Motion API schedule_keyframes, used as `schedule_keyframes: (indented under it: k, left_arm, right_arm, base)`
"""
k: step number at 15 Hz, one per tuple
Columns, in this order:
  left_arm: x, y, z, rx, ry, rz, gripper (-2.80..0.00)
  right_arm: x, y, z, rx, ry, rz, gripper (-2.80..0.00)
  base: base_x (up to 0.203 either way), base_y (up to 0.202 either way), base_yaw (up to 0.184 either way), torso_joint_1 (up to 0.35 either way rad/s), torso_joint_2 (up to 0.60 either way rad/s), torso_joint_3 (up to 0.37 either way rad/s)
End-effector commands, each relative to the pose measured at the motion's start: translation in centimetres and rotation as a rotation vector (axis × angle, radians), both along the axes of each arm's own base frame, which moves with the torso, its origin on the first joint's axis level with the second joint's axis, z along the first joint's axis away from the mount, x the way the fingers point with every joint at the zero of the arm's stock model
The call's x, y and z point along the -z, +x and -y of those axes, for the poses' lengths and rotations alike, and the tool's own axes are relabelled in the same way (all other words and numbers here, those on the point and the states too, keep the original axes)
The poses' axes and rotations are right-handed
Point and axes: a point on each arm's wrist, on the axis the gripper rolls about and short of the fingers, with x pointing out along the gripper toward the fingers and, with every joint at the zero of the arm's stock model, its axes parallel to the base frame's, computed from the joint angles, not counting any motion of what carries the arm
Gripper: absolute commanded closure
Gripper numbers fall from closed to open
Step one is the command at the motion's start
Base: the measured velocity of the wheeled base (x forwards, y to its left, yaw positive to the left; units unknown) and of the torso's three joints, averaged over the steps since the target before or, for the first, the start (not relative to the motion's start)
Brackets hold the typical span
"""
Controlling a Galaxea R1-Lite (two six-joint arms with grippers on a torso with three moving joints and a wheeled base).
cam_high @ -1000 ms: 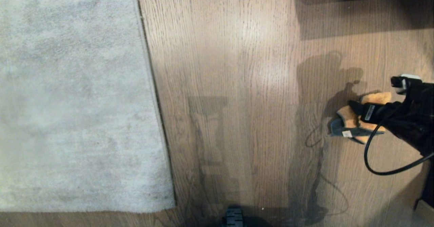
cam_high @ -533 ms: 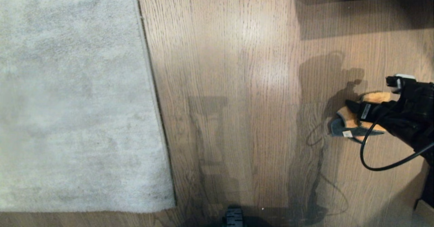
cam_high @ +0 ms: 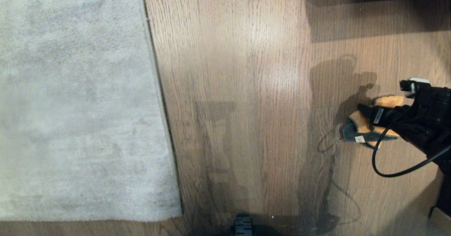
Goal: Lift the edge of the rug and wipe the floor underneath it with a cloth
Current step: Pick up the rag
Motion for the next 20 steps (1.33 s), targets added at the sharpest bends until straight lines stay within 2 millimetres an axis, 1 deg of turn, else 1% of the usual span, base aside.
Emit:
schedule_keyframes:
  k: [1, 6, 10, 20]
  left_arm:
    - [0.0, 0.0, 0.0, 0.0, -0.001, 0.001, 0.0]
    - [0.0, 0.0, 0.0, 0.0, -0.001, 0.0, 0.0]
    - [0.0, 0.0, 0.0, 0.0, -0.001, 0.0, 0.0]
    - [0.0, 0.0, 0.0, 0.0, -0.001, -0.001, 0.0]
  right_arm:
    - [0.5, 0.5, 0.1, 0.004, 0.002, -0.01, -2.8]
    - [0.9, 0.7, 0.3, 0.011, 0.002, -0.027, -2.8]
    - [1.0, 0.1, 0.3, 0.012, 0.006, -0.043, -2.8]
    - [3.2, -1.4, 0.1, 0.011, 0.018, -0.138, -2.8]
  base:
    - [0.0, 0.0, 0.0, 0.0, 0.0, 0.0]
    - [0.0, 0.0, 0.0, 0.0, 0.0, 0.0]
    - [0.0, 0.0, 0.0, 0.0, 0.0, 0.0]
    - [0.0, 0.0, 0.0, 0.0, 0.0, 0.0]
